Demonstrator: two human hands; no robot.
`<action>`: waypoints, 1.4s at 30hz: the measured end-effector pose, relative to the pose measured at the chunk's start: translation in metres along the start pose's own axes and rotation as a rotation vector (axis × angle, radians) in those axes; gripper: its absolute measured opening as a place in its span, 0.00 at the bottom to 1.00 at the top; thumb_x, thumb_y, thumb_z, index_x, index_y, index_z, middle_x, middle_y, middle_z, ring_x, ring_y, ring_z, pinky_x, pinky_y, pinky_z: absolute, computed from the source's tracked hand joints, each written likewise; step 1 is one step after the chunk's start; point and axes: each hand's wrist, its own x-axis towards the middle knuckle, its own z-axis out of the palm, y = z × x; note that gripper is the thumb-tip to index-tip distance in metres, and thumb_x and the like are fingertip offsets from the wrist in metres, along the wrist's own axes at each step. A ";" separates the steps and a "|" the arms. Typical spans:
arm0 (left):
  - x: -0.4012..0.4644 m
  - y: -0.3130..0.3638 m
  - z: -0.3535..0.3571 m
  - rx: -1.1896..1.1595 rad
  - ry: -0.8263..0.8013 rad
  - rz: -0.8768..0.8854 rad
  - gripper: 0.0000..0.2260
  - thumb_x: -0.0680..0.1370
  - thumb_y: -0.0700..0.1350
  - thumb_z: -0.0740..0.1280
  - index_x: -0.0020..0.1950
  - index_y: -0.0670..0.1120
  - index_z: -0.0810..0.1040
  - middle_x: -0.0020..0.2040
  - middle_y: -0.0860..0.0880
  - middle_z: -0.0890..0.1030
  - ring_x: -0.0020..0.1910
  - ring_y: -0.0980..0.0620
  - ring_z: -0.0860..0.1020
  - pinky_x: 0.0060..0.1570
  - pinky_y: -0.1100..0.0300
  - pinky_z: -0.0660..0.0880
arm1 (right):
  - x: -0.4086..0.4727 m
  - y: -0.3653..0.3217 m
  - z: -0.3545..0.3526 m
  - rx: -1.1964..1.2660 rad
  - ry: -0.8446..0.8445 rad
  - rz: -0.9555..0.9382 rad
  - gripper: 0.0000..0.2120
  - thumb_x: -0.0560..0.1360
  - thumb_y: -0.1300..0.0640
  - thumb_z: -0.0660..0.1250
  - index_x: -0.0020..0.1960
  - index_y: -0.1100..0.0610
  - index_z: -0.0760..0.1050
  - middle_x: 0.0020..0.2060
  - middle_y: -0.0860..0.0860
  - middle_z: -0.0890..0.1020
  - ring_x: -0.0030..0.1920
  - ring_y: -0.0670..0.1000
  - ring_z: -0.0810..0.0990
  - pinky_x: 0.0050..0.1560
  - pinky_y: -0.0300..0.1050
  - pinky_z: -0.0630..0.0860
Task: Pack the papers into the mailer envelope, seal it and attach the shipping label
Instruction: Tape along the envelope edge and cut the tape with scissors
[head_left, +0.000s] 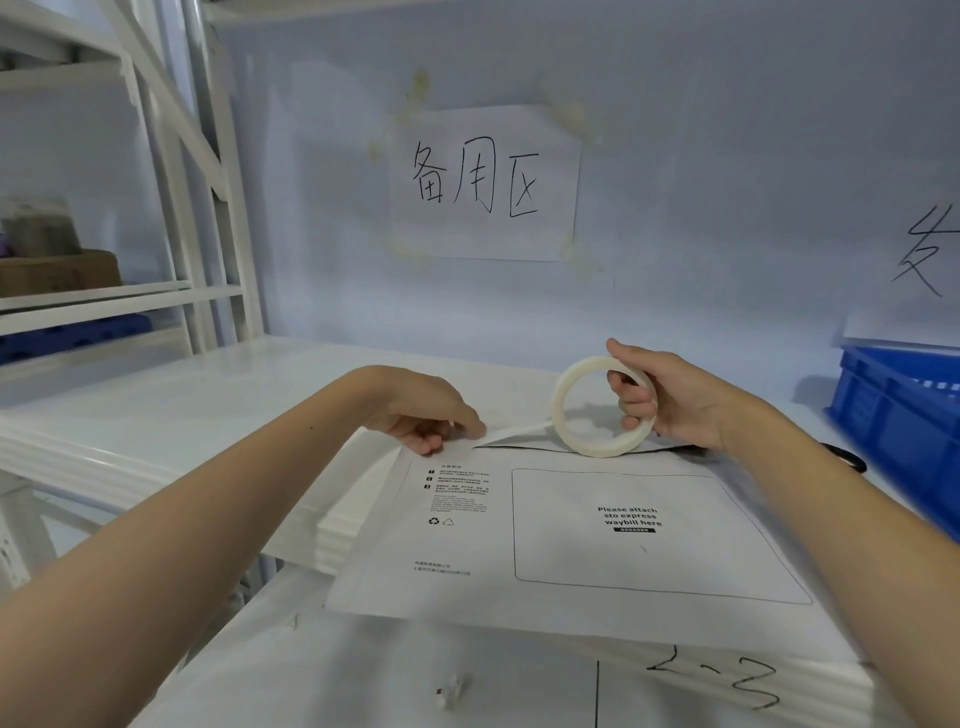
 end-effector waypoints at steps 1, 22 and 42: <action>0.000 -0.001 0.000 0.007 0.001 0.007 0.10 0.77 0.48 0.70 0.46 0.45 0.72 0.35 0.50 0.71 0.29 0.54 0.70 0.31 0.67 0.74 | 0.000 0.000 0.000 -0.011 0.007 -0.003 0.21 0.78 0.43 0.64 0.35 0.58 0.72 0.24 0.49 0.62 0.23 0.48 0.60 0.30 0.41 0.68; 0.013 0.002 0.003 0.184 0.067 -0.040 0.20 0.75 0.60 0.71 0.46 0.44 0.75 0.33 0.49 0.72 0.28 0.53 0.71 0.29 0.66 0.74 | -0.002 -0.010 0.003 -0.158 0.038 0.010 0.18 0.77 0.45 0.66 0.39 0.60 0.74 0.25 0.50 0.63 0.25 0.49 0.60 0.32 0.43 0.63; 0.018 0.012 0.010 0.293 0.076 -0.082 0.19 0.75 0.58 0.71 0.47 0.44 0.70 0.31 0.48 0.71 0.27 0.52 0.71 0.28 0.65 0.73 | 0.000 -0.007 0.004 -0.173 0.071 0.016 0.20 0.74 0.41 0.68 0.38 0.58 0.73 0.25 0.50 0.66 0.25 0.49 0.63 0.32 0.43 0.65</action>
